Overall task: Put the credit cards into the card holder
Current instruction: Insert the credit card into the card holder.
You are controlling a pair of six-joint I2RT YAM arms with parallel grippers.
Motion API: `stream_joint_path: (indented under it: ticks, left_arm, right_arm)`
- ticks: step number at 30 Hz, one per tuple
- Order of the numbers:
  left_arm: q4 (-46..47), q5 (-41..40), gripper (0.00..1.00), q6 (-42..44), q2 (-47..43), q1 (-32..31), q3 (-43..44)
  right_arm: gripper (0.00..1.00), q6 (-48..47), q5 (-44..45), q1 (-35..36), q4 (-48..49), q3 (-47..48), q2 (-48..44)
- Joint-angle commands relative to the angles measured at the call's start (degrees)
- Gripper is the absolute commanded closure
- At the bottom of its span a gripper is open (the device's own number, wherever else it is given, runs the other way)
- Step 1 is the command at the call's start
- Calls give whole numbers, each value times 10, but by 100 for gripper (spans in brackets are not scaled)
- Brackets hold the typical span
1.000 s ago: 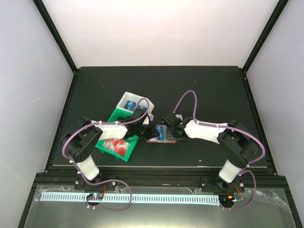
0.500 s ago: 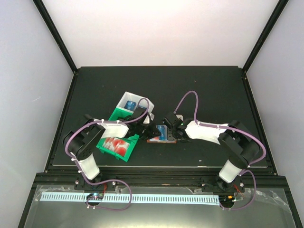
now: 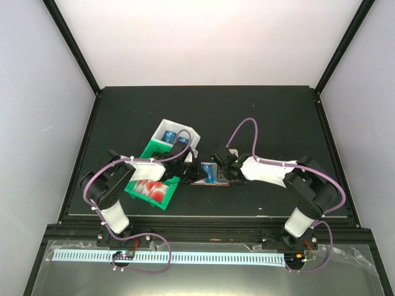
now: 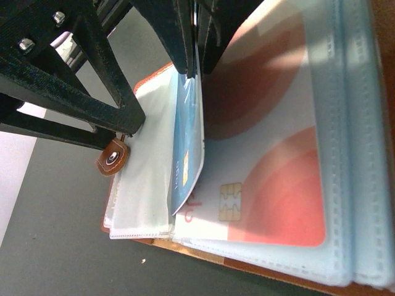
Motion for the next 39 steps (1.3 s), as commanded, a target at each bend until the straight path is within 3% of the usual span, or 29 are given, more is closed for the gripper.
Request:
stream_joint_path:
  ticks: [1,11,20,23,25,34,39]
  left_arm:
    - [-31,2,98,-11,32,3,7]
    - [-9,35,96,9,67,5,33]
    - [-77,-10,71,81,39,2,49]
    - [-113,-42,68,101,13,-1,49]
    - [-131,-66,70,110,-2,-3,48]
    - [-82,-54,98,79,27,-4,43]
    - [-61,-71,98,56,31,-5,39]
  right_arm:
    - [55,9,-1,1,-10,-16,4]
    - [55,6,3,1,-8,-18,-1]
    - [55,5,4,1,6,-27,-24]
    - [55,6,4,1,10,-31,-30]
    - [55,7,4,1,12,-33,-30]
    - [55,7,2,1,16,-42,-36]
    - [55,7,-1,1,19,-45,-36]
